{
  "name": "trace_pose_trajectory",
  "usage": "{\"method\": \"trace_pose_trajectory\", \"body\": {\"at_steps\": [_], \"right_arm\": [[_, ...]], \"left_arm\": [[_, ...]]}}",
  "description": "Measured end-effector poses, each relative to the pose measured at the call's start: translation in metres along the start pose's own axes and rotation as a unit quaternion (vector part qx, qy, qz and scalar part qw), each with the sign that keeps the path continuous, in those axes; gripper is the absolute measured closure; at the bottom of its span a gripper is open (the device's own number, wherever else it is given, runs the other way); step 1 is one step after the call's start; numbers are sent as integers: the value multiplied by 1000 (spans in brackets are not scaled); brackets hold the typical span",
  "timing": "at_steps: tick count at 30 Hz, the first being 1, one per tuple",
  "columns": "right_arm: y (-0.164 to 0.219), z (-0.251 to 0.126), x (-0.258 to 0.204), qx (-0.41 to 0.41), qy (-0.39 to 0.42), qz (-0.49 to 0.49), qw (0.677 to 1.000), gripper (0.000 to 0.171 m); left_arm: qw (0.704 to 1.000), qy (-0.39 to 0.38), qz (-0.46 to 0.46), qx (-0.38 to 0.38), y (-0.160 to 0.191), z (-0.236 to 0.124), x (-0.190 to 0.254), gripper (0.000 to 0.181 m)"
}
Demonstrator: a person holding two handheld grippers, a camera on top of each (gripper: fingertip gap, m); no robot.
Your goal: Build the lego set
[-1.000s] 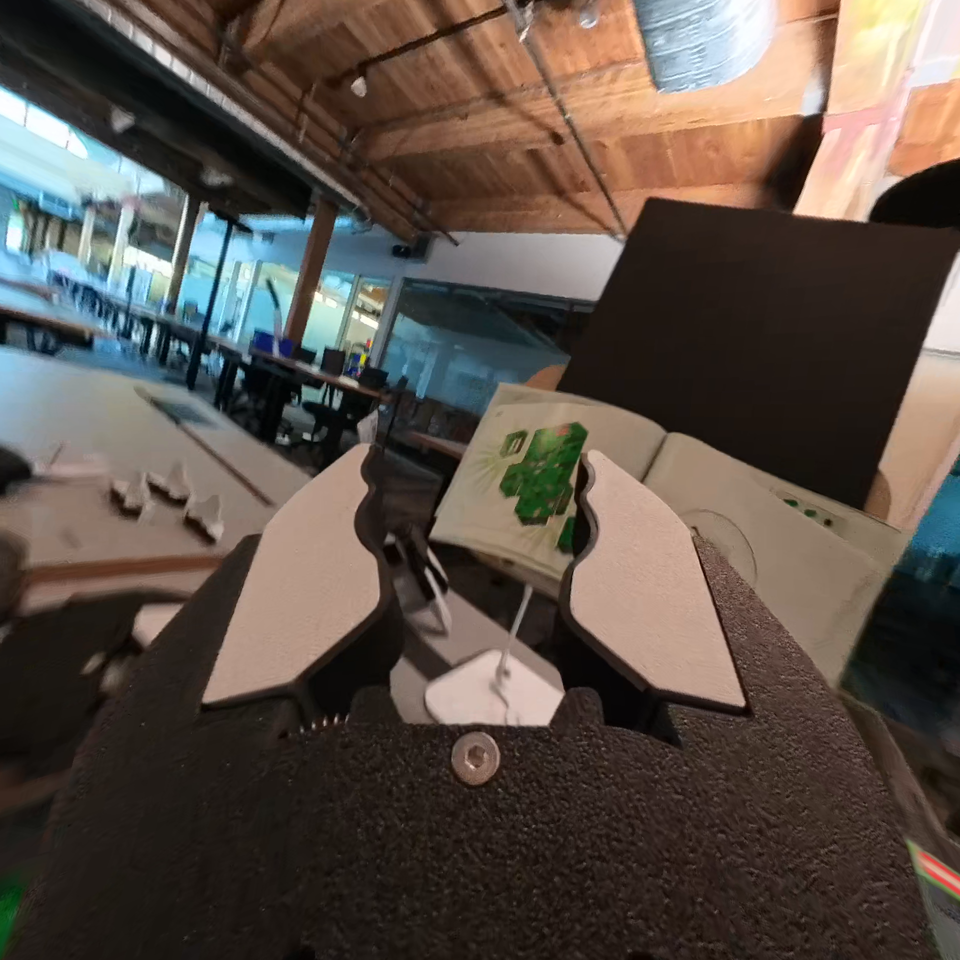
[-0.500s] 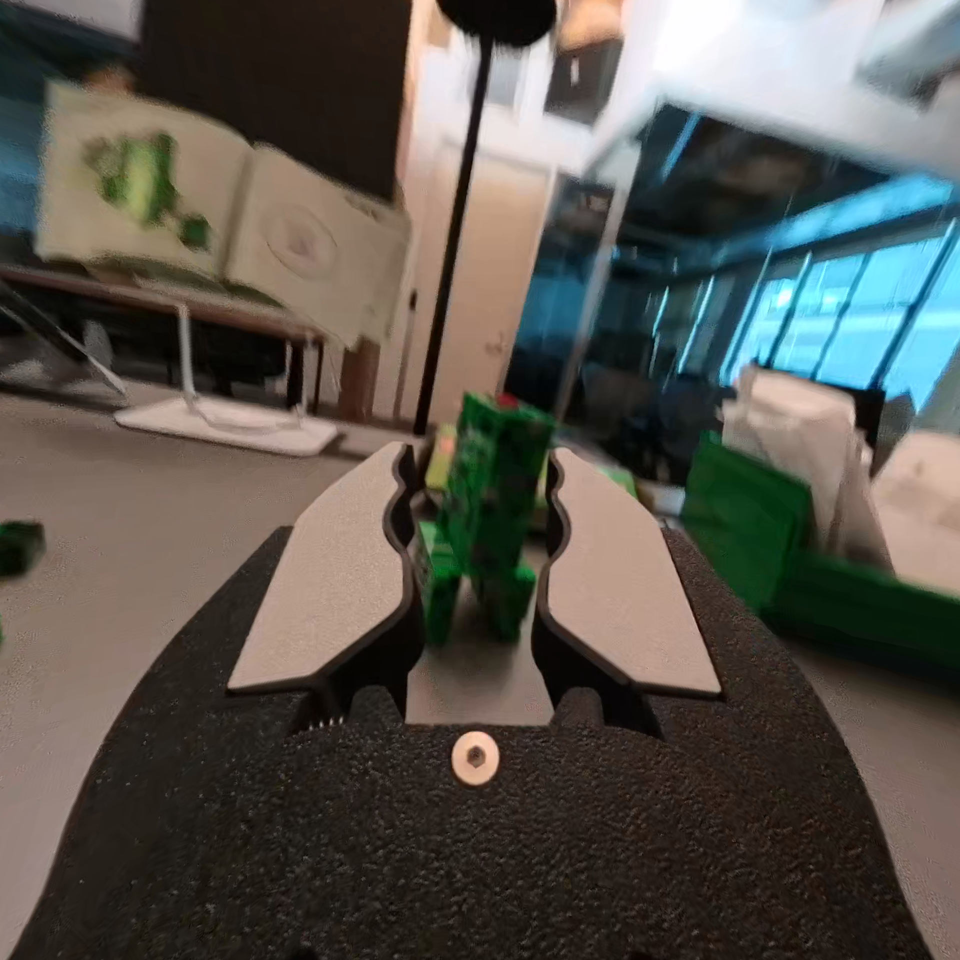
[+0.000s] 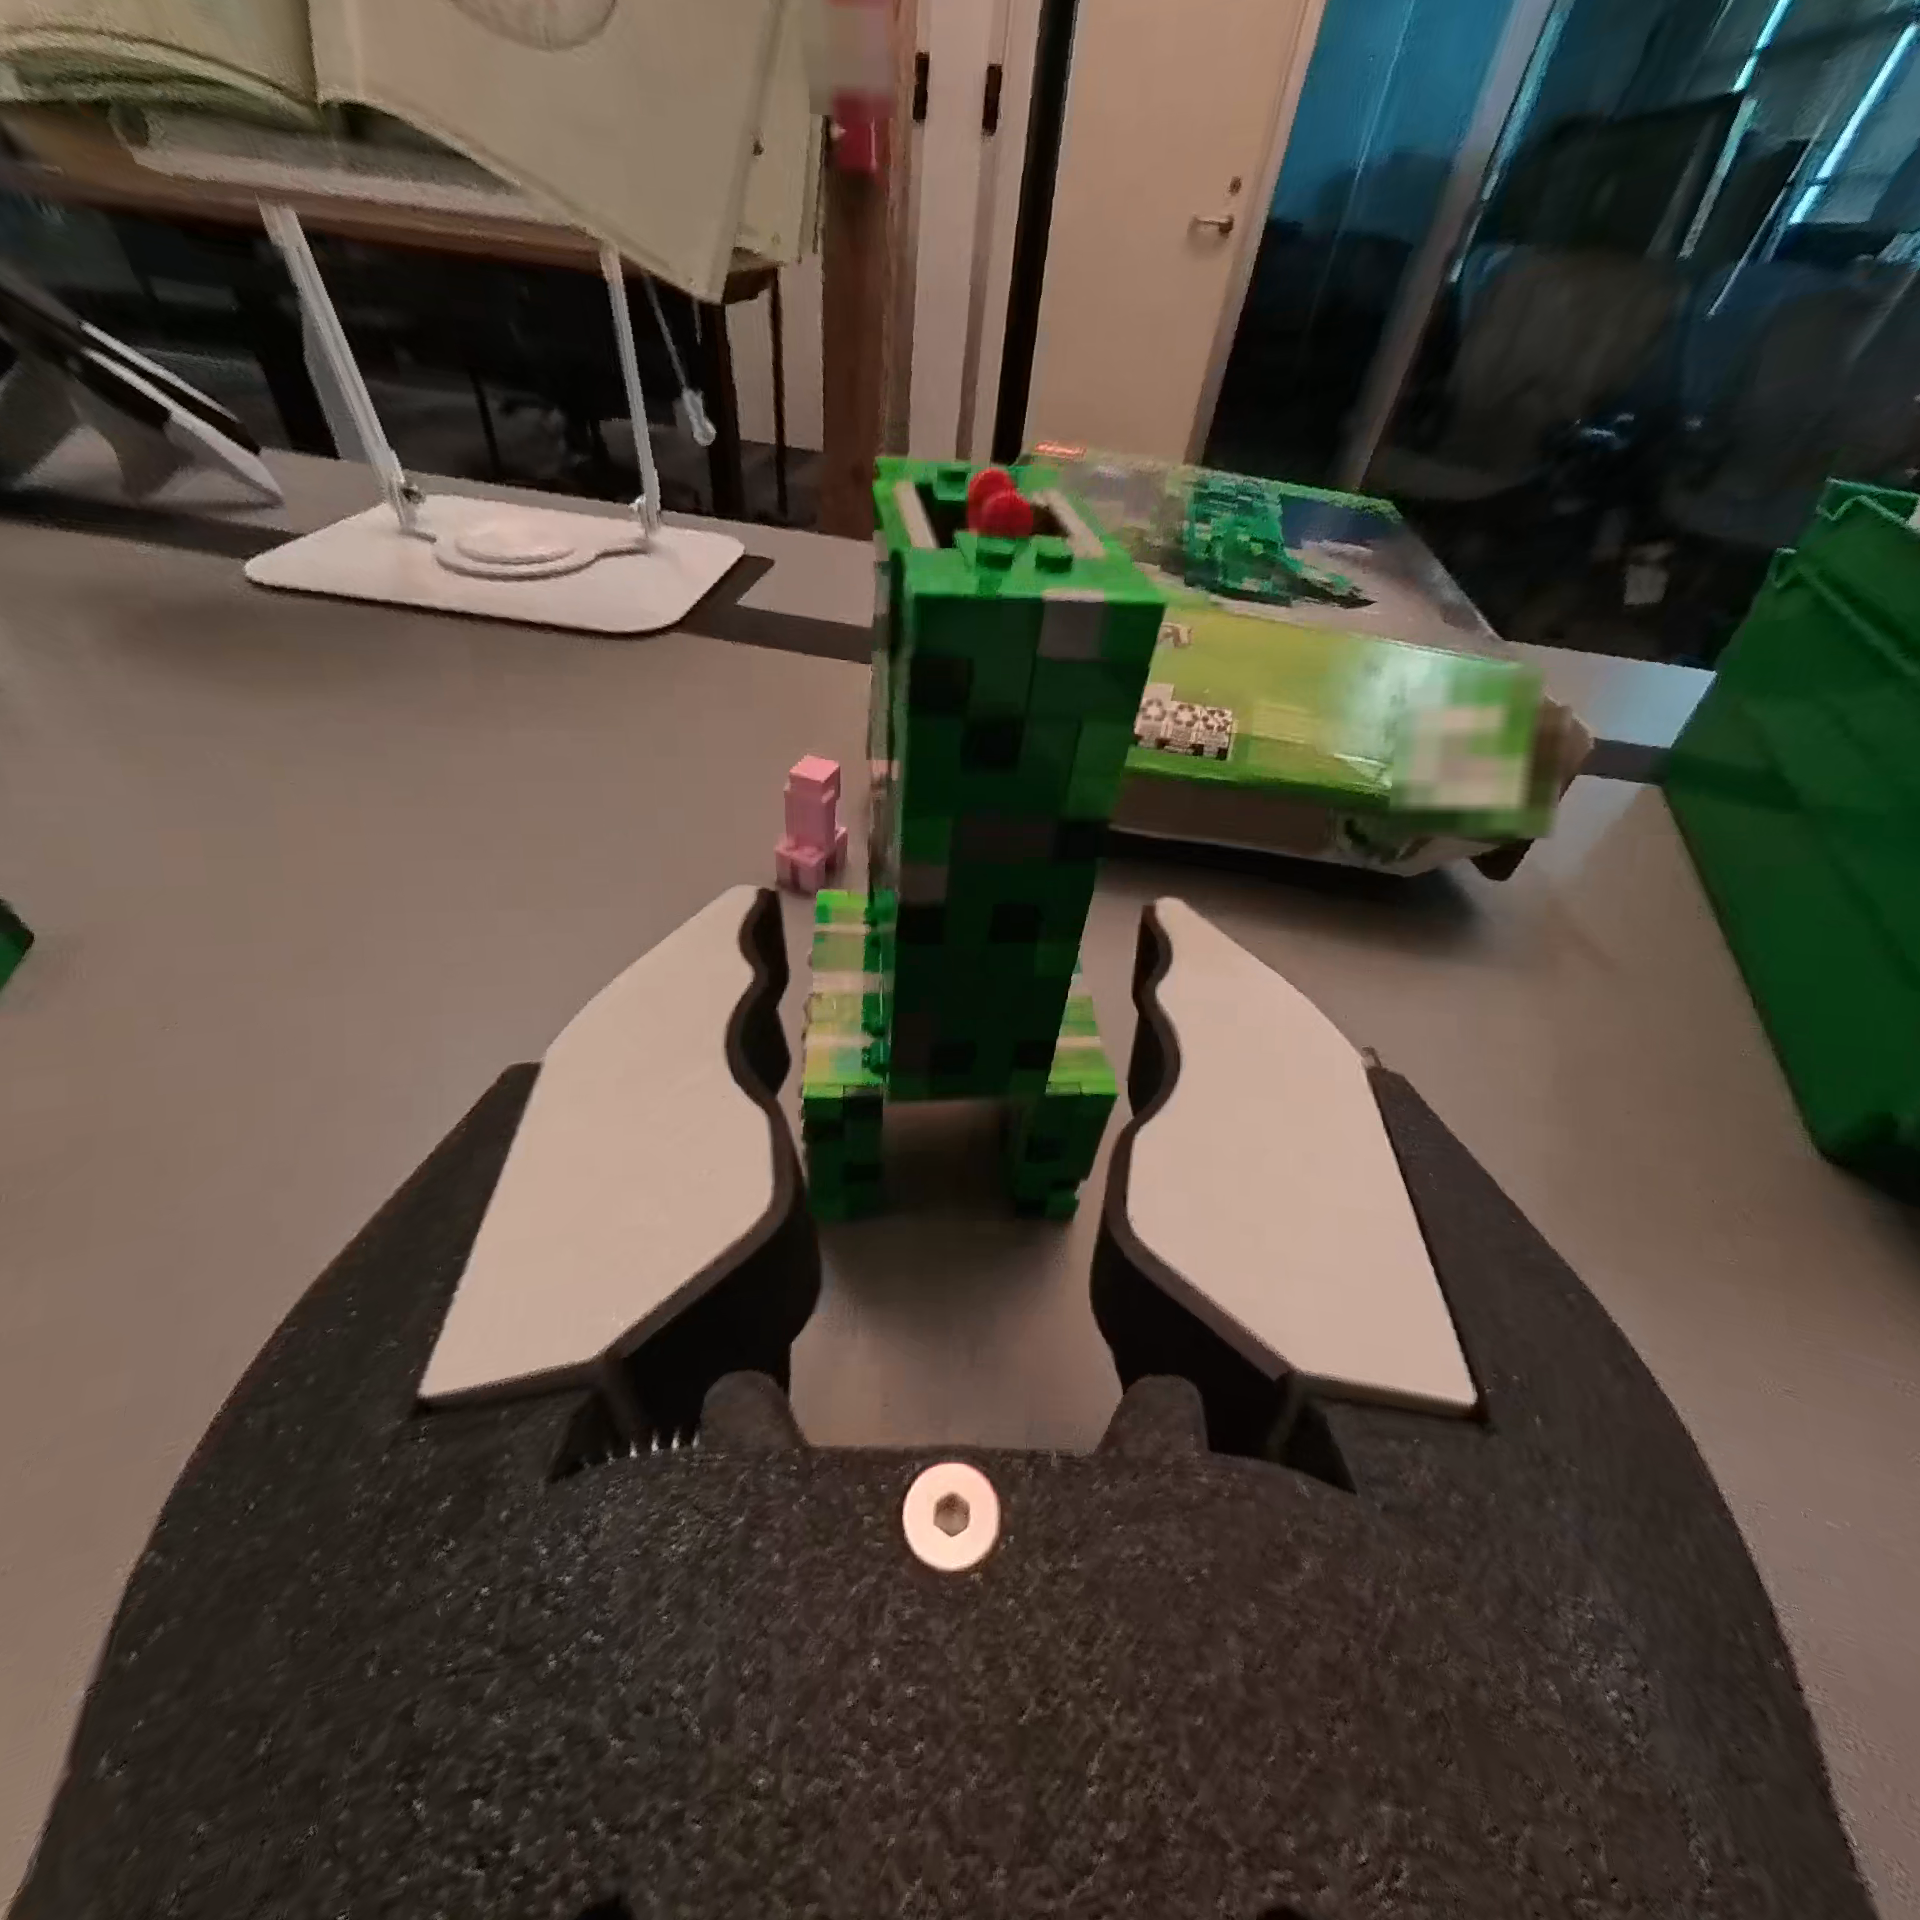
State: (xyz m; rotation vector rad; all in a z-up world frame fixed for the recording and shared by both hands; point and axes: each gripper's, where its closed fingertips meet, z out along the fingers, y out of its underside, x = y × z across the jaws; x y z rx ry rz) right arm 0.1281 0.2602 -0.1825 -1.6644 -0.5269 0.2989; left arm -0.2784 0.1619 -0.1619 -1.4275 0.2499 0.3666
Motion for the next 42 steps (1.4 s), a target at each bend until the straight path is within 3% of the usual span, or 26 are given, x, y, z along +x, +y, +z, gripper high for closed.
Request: {"method": "trace_pose_trajectory", "body": {"at_steps": [2, 5, 13, 18, 21, 32, 42], "right_arm": [[1, 5, 2, -2, 2, 3, 1000, 115], [13, 11, -2, -32, -18, 27, 999, 114], [39, 10, -9, -124, -75, 67, 987, 86], [50, 16, -9, -167, -77, 54, 981, 86], [57, 18, -5, -189, -56, 30, 980, 95], [55, 12, -32, -187, -93, 14, 978, 95], [52, -9, -91, -185, -147, -1, 972, 95]], "left_arm": [[1000, 2, -1, 1, -1, -3, 2, 171], [1000, 10, 0, 5, -4, -7, 6, 171], [1000, 15, 4, 5, -5, -9, 9, 171], [1000, 16, -1, 6, -5, -9, 9, 171], [1000, 16, -4, 5, -5, -9, 9, 171], [999, 35, 8, 7, -11, -10, 18, 171], [966, 255, -13, -39, -44, -51, 120, 159]]}}
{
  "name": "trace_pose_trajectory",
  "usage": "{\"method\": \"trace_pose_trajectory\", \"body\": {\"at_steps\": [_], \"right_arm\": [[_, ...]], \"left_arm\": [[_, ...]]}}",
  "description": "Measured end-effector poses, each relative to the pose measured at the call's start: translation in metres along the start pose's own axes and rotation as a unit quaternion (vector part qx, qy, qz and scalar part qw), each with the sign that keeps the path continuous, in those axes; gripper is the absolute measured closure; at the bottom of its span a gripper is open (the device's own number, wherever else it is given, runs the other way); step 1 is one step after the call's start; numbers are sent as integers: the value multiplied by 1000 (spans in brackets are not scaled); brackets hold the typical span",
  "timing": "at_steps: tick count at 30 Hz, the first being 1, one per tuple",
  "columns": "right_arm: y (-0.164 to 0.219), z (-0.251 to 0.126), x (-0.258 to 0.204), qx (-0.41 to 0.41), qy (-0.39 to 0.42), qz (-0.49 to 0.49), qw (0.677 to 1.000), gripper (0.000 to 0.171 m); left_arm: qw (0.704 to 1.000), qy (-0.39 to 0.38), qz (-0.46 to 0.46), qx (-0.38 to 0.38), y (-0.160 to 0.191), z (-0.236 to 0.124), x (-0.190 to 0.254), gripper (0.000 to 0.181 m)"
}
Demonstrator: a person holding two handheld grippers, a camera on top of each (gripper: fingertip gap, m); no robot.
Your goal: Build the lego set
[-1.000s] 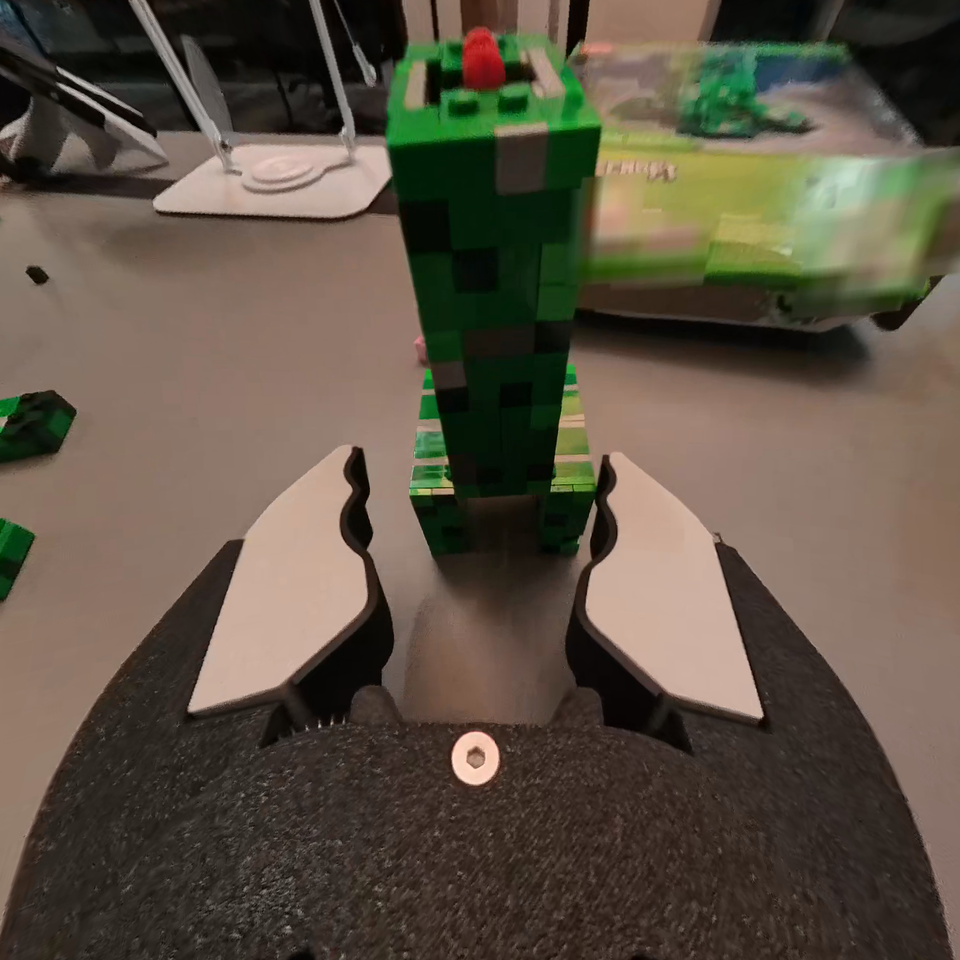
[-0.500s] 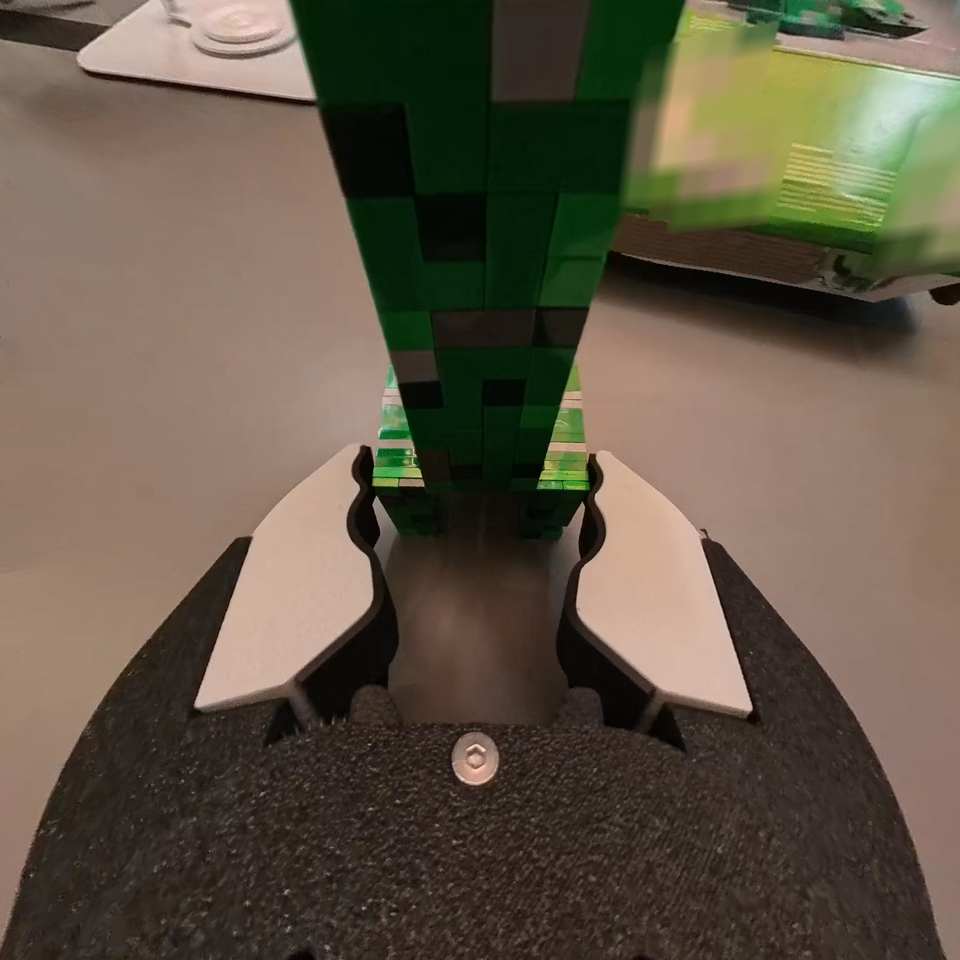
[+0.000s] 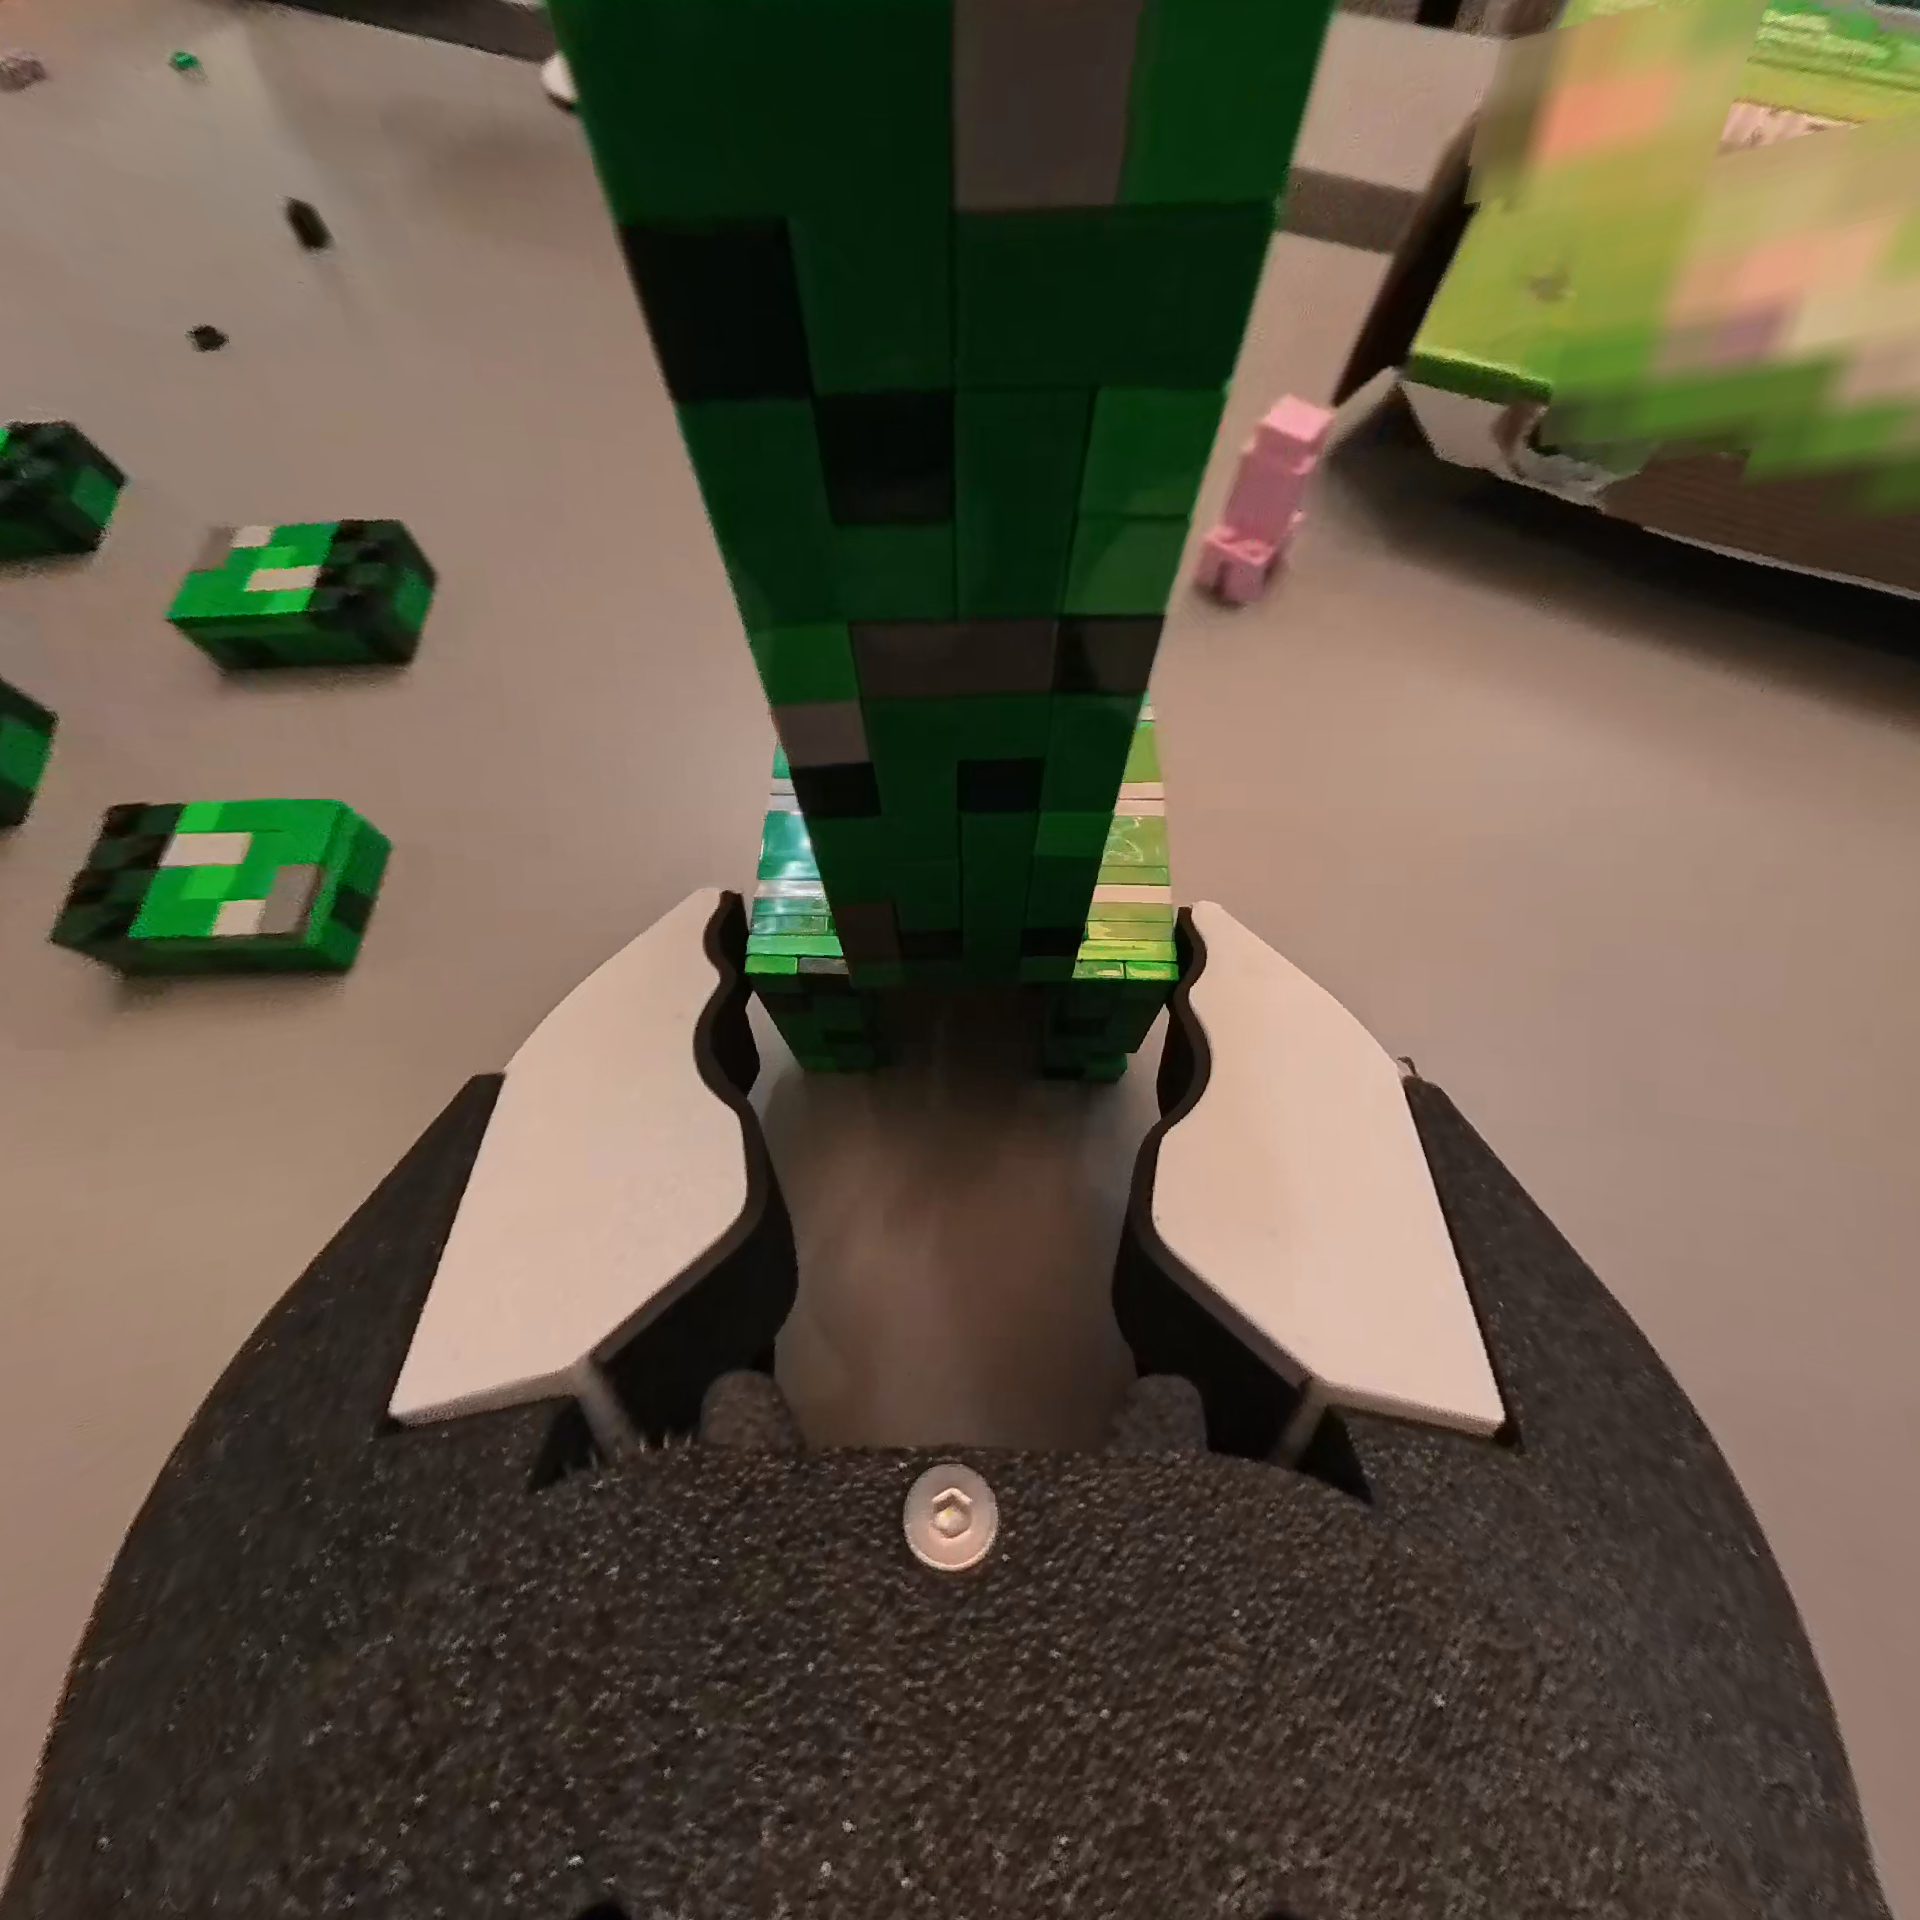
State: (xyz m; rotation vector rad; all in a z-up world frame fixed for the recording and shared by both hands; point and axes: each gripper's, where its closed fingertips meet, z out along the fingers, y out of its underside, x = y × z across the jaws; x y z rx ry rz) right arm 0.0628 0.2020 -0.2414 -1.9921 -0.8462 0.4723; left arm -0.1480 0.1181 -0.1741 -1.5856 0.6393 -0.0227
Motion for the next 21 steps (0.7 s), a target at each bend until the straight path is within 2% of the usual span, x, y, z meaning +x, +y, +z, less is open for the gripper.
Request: {"method": "trace_pose_trajectory", "body": {"at_steps": [5, 8, 14, 18, 21], "right_arm": [[0, -4, -21, 4, -22, -7, 1000, 90], [-8, -25, -21, 46, -25, -3, 999, 89], [-14, -63, -8, 99, -21, 16, 995, 91], [-15, -74, -4, 115, -24, 22, 993, 91], [-14, -78, -3, 122, -27, 22, 992, 91]], "left_arm": [[987, 130, -27, -85, 3, 3, 63, 142], [972, 174, -9, -160, 16, 11, 95, 132], [945, 193, 37, -263, 31, 36, 119, 136], [919, 198, 34, -340, 44, 41, 123, 126], [914, 195, 26, -354, 44, 43, 123, 127]]}}
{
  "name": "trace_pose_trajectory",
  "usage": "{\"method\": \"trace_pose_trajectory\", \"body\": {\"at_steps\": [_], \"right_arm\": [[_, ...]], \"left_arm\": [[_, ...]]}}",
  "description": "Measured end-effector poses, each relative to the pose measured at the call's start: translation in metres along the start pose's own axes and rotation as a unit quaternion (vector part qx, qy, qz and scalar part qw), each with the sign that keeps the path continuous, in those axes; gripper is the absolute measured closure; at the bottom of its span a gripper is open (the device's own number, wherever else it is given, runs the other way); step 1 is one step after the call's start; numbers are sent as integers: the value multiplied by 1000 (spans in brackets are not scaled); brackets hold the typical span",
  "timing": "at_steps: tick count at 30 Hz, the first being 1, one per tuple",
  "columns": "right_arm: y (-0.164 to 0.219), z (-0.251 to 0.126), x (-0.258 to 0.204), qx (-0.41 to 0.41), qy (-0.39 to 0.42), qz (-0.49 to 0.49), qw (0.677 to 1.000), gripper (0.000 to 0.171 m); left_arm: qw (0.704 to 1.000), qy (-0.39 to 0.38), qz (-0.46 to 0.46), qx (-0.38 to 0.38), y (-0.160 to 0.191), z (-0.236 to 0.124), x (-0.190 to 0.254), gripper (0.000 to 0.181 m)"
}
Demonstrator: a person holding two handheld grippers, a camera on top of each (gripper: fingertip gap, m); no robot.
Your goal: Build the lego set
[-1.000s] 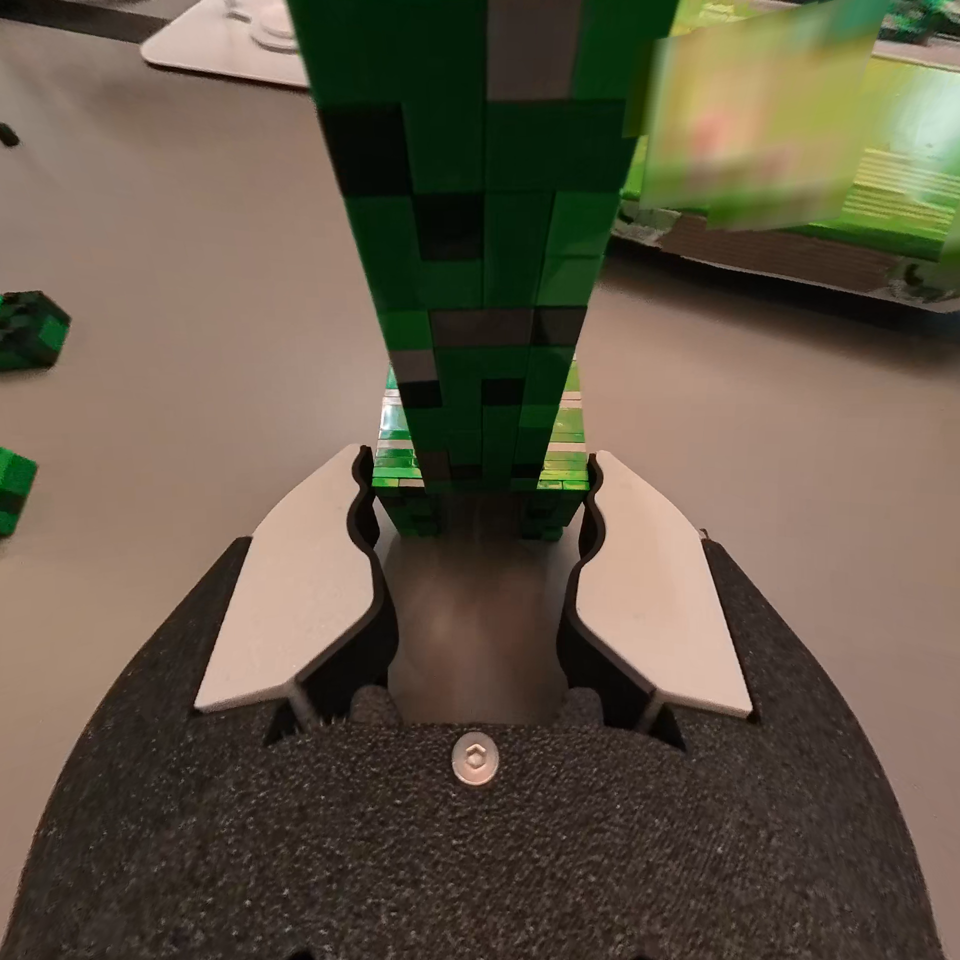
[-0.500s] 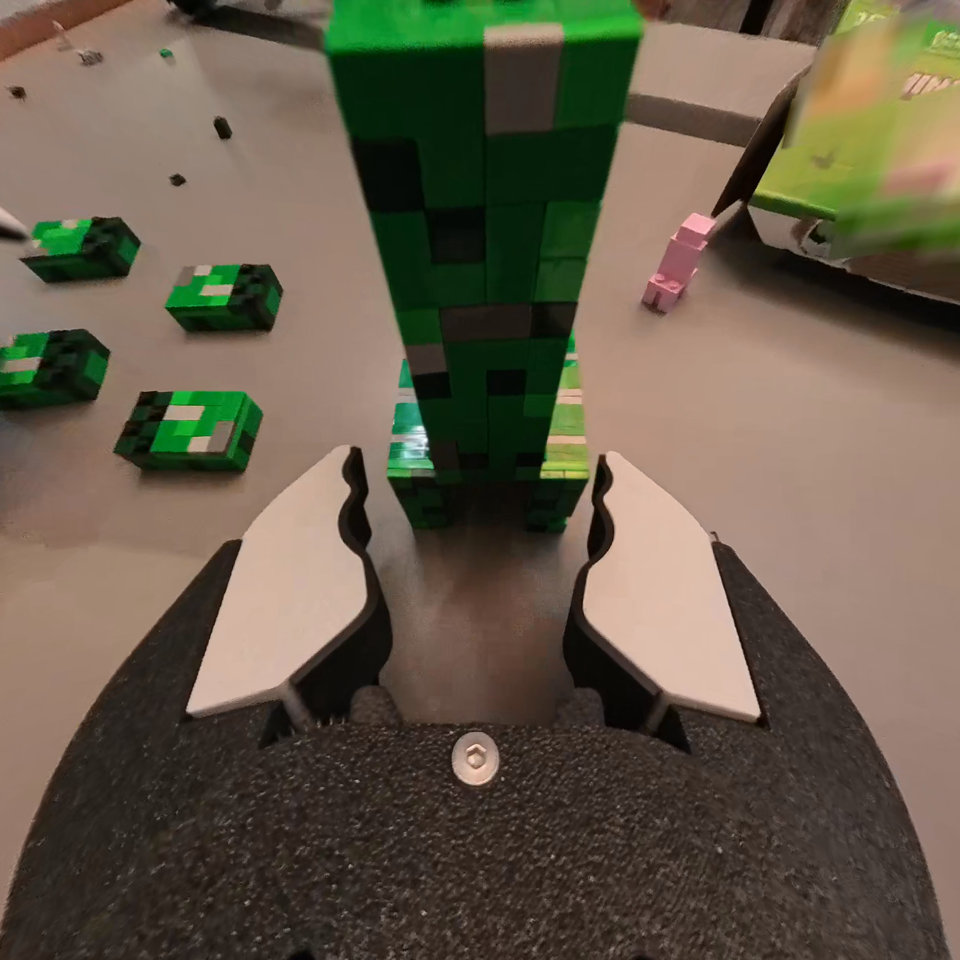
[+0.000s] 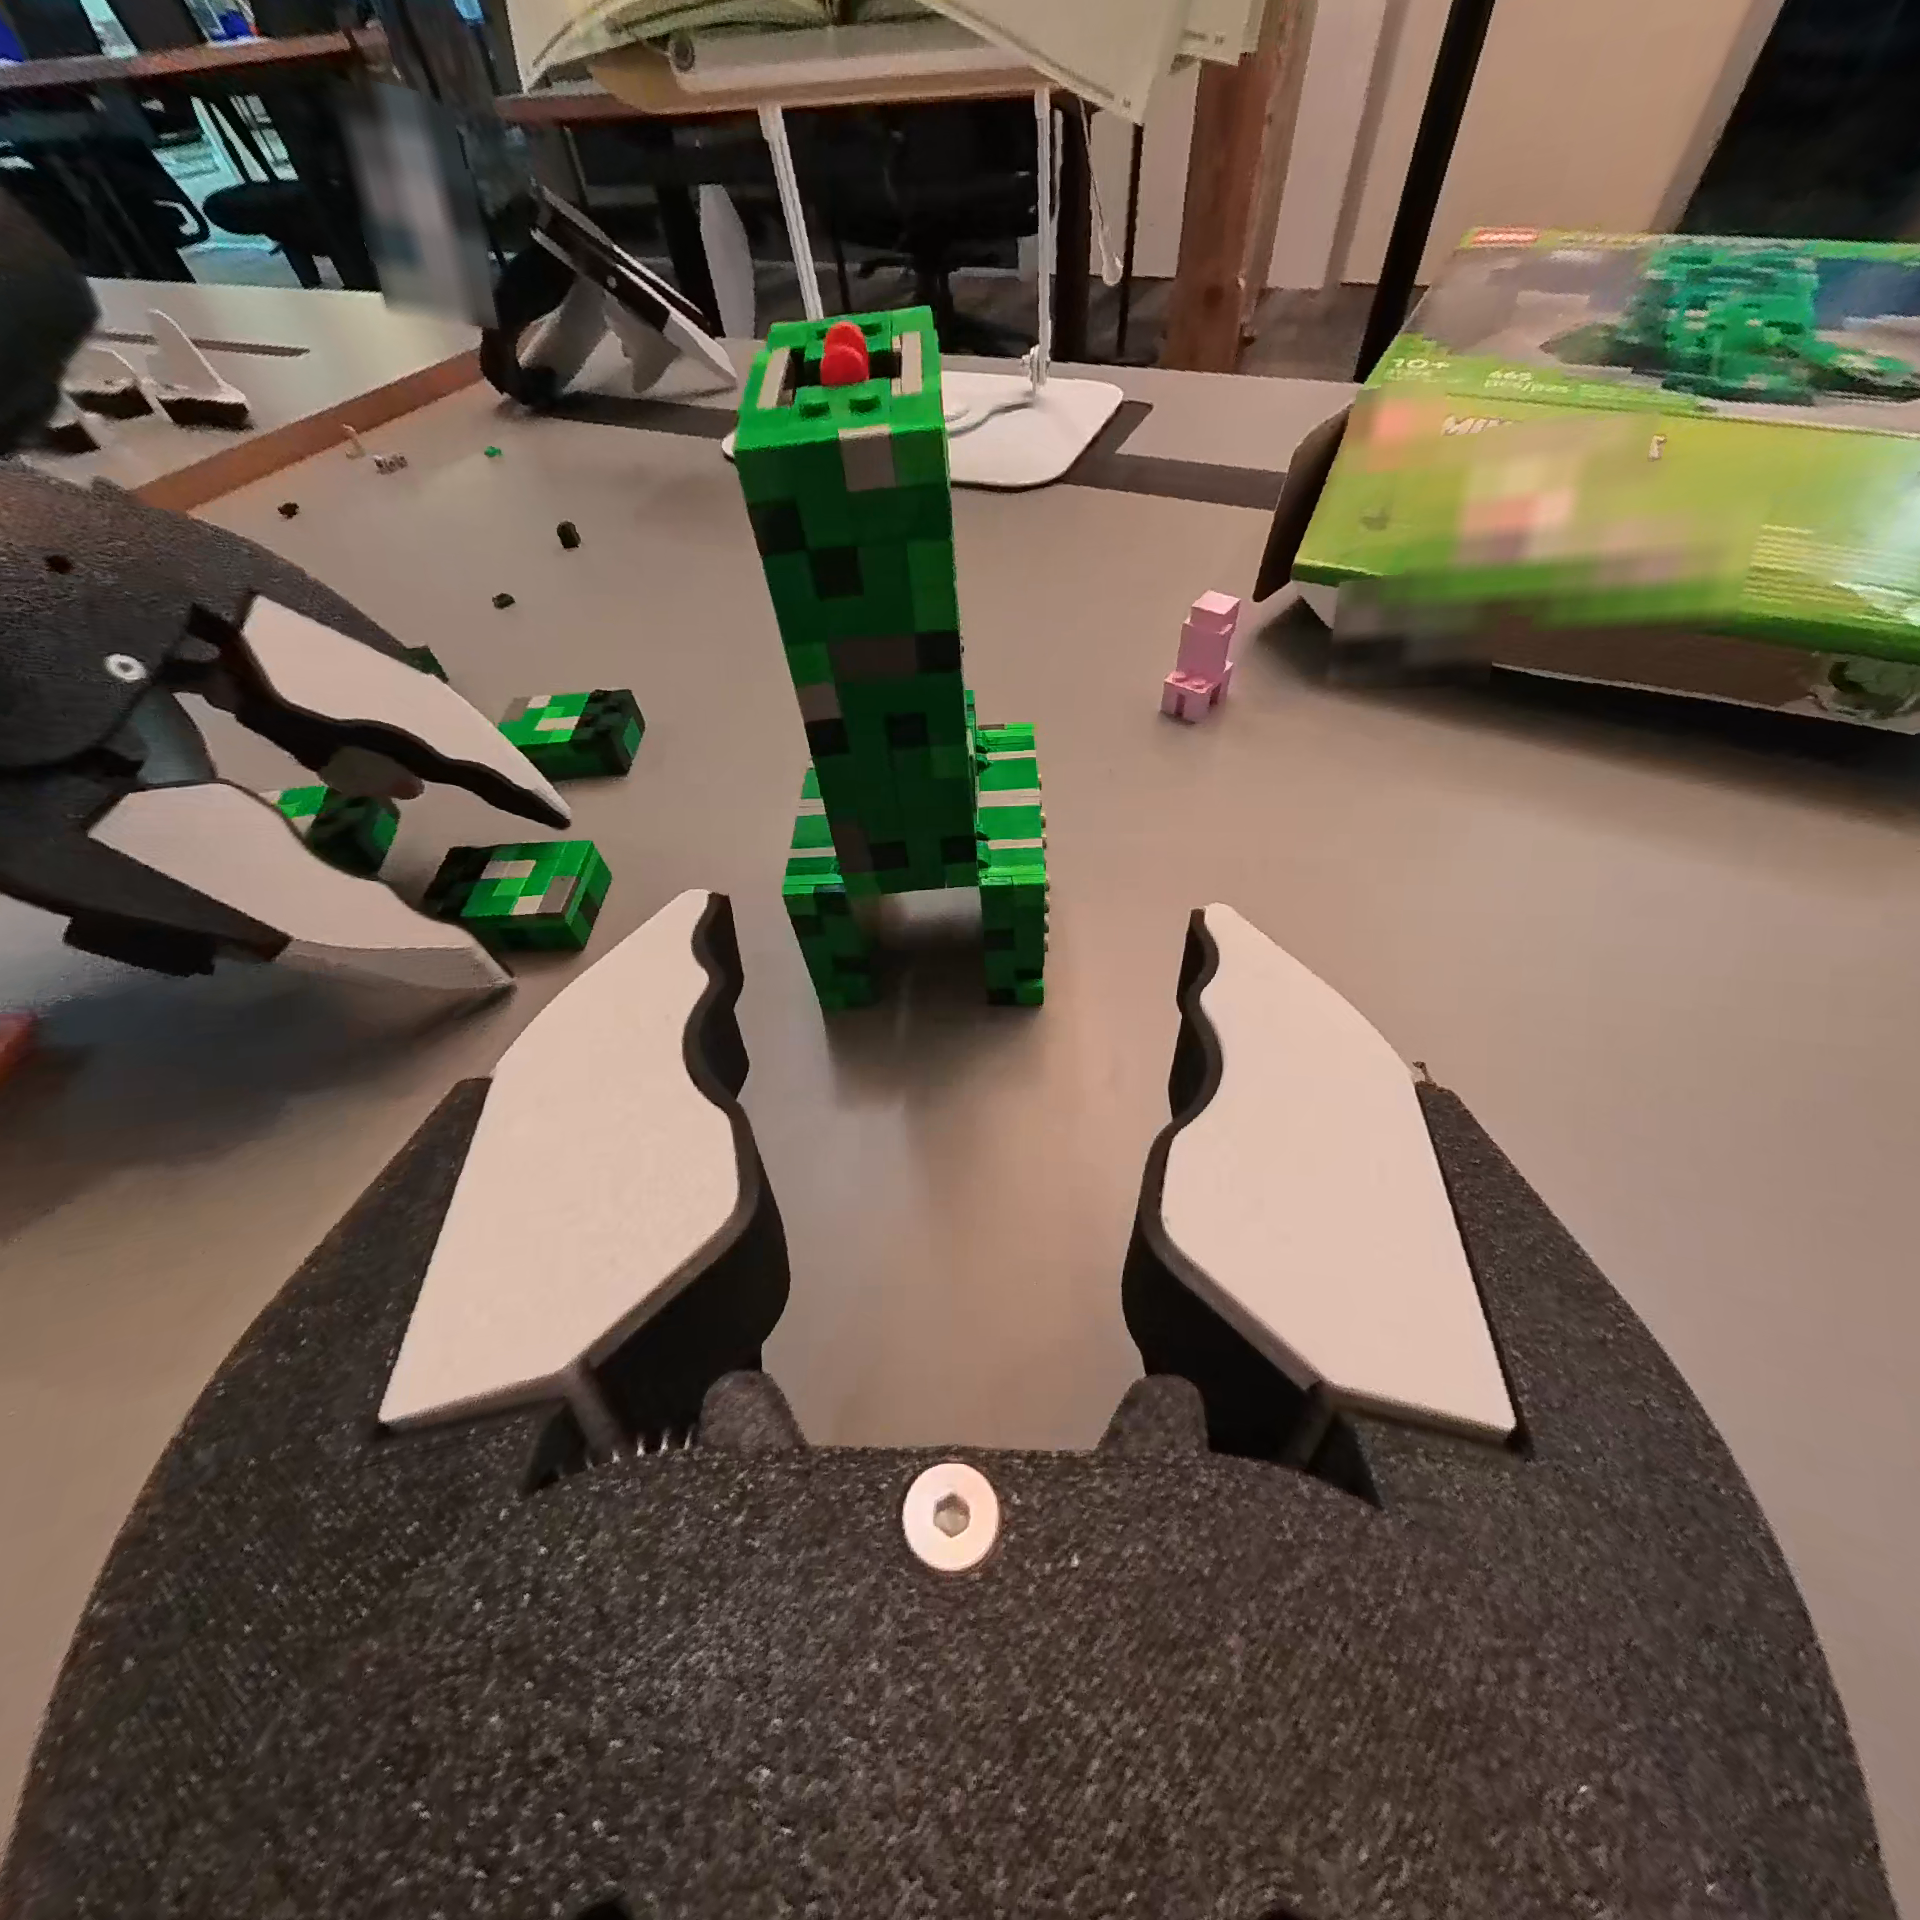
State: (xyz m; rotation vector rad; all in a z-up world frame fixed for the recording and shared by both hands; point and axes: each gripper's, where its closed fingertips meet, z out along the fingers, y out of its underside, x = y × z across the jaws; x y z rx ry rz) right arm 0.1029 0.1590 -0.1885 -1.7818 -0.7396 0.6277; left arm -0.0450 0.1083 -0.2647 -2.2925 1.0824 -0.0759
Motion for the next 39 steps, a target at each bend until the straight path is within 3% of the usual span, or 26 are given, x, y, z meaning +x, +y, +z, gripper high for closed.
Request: {"method": "trace_pose_trajectory", "body": {"at_steps": [4, 8, 11, 15, 19, 29, 35, 39], "right_arm": [[-2, -4, -4, 12, -14, 7, 1000, 92], [-11, -7, -14, 30, -25, -1, 999, 95], [-17, -9, -33, 18, -60, -4, 998, 96], [-37, -11, -80, 31, -143, 22, 989, 117], [-46, 1, -116, 18, -192, 45, 980, 122], [-58, 21, -143, -8, -226, 50, 973, 132], [-56, 24, -148, -25, -243, 61, 968, 154], [-52, 25, -146, -34, -224, 43, 973, 154]], "left_arm": [[1000, 2, -22, -10, 1, 2, -1, 147], [998, -60, -26, 18, -1, 0, -18, 147], [982, -117, -24, 146, -26, -23, -32, 147], [923, -135, -7, 361, -63, -77, -26, 147], [874, -154, 24, 460, -74, -109, -16, 147], [847, -213, 124, 471, -75, -118, 2, 147], [845, -220, 138, 467, -75, -115, 4, 147], [852, -211, 132, 460, -73, -109, 5, 147]]}}
